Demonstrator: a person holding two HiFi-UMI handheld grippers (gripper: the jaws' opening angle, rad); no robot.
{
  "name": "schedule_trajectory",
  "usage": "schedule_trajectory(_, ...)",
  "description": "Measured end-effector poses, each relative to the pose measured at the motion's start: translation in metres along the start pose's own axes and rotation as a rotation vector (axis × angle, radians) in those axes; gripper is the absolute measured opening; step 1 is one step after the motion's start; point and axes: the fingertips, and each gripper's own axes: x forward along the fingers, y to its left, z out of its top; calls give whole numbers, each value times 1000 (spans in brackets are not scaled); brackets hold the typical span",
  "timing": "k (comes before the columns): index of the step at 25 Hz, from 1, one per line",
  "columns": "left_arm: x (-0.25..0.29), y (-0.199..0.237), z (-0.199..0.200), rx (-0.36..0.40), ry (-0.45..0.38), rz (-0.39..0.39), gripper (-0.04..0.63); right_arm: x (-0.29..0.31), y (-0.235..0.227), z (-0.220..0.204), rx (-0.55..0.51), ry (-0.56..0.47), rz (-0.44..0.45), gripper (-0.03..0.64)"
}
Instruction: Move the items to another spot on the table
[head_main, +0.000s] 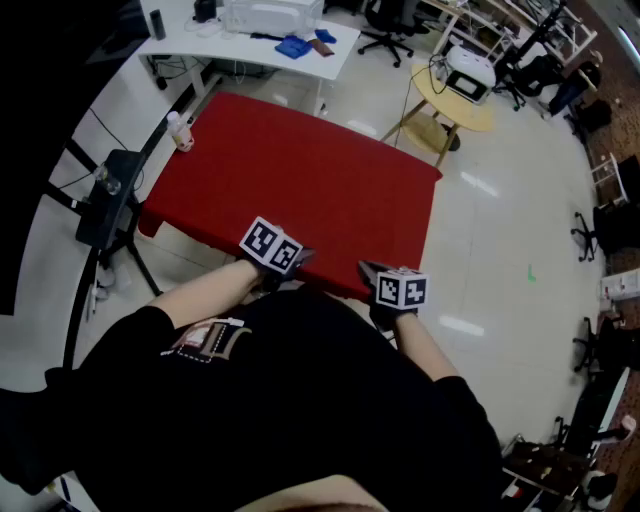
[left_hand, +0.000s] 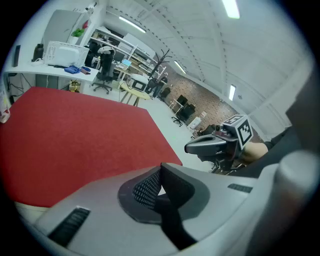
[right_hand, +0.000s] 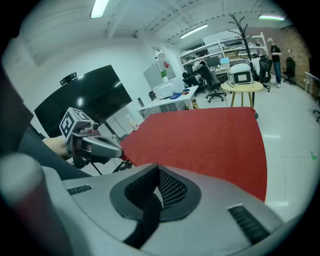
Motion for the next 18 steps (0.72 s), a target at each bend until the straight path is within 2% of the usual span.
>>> schedule_trajectory(5, -60, 57, -11, -16, -29, 24, -9, 51, 44, 20, -18, 2, -7, -3)
schedule_trajectory(10, -140, 130, -29, -47, -37, 79, -10, 115, 109, 47, -29, 8, 15, -3)
schedule_trajectory(14, -192, 182, -36, -97, -61, 138, -9, 162, 155, 69, -74, 30, 58, 0)
schedule_trajectory(18, -223, 224, -32, -164, -112, 212, -9, 199, 179, 96, -149, 72, 122, 11)
